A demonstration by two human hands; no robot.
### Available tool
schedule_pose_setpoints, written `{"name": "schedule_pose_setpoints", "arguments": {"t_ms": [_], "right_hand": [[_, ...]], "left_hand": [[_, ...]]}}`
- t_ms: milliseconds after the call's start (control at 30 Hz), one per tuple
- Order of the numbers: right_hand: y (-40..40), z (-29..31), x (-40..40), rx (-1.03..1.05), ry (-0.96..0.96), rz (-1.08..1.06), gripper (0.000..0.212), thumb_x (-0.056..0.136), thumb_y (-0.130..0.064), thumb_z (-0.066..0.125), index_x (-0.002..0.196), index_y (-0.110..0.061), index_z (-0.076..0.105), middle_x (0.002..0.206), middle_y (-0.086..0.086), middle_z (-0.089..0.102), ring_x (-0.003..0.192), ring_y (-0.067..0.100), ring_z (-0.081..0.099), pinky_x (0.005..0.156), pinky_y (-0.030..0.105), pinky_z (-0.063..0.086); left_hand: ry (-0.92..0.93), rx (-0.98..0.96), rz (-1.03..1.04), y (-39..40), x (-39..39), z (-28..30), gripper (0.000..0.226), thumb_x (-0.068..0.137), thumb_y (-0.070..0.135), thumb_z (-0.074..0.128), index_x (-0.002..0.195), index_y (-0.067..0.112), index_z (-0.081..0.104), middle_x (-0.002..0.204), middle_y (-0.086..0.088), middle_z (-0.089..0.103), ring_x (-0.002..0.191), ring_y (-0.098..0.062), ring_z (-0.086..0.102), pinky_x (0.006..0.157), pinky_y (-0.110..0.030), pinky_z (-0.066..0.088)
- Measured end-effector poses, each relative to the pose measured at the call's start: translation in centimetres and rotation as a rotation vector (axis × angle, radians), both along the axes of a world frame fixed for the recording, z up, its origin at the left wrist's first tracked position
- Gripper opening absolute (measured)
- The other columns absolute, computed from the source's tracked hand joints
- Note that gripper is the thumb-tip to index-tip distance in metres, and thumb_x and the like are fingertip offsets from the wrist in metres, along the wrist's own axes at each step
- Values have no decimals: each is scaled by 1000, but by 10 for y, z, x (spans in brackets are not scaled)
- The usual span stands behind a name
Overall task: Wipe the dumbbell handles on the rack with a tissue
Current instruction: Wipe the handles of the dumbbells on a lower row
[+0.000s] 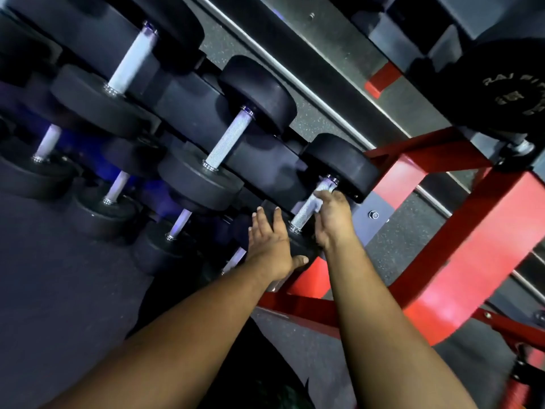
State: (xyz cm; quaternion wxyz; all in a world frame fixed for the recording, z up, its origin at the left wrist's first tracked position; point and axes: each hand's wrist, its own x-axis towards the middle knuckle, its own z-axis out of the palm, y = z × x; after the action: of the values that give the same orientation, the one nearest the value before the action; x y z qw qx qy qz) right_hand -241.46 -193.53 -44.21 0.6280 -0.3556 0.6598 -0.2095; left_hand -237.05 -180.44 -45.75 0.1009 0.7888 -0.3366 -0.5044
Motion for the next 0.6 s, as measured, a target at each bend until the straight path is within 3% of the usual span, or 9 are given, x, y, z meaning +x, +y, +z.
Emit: {"name": "schedule_pose_setpoints", "arguments": {"t_ms": [100,200,300,433,533,567,600], "right_hand": [[-18,-4,10,41,-23,-101,10,90,5,55,93,-4,59,61,0,60,46,7,58,52,23,49],[-13,0,2,65,-21,-52,8,89,-1,60,88,-8,57,57,-3,60,51,6,58,65,29,55],[-3,3,-5,34,33,-5,17,94,2,53,82,-10,50,52,-5,54,44,5,55,48,17,47],[-17,0,5,80,5,-101,3,91,-5,62,89,-8,61,71,5,58,62,18,58,52,27,54],[-19,-1,4,106,-2,-77,7,91,-5,62,88,-12,64,73,3,64,69,17,60,75,36,57],[-15,-3,0,100,21,-54,8,92,-5,61,88,-11,62,73,3,62,66,14,60,75,34,58],[-12,-3,-2,85,44,-38,11,94,-3,58,86,-11,59,70,3,59,58,10,59,65,28,56]], "left_hand": [[-3,7,-2,0,2,1,136,75,62,78,157,13,-18,161,-25,-26,152,-37,-20,125,-48,-1],[8,14,-10,-1,4,1,136,77,62,77,157,12,-21,160,-25,-29,152,-37,-22,125,-48,-3],[8,10,-6,0,2,1,135,77,61,77,156,13,-21,160,-25,-30,151,-37,-24,124,-48,-4],[12,13,-3,-1,3,4,136,77,60,78,156,13,-22,160,-25,-30,151,-36,-23,125,-48,-4],[14,25,-9,-2,4,4,137,77,61,78,156,13,-24,160,-24,-31,151,-36,-23,125,-47,-4],[17,25,-9,-1,3,3,137,77,61,77,156,13,-24,160,-24,-31,151,-36,-24,125,-47,-4],[17,20,-7,-1,3,2,136,77,60,78,156,13,-24,160,-24,-31,151,-36,-24,124,-47,-4]]}}
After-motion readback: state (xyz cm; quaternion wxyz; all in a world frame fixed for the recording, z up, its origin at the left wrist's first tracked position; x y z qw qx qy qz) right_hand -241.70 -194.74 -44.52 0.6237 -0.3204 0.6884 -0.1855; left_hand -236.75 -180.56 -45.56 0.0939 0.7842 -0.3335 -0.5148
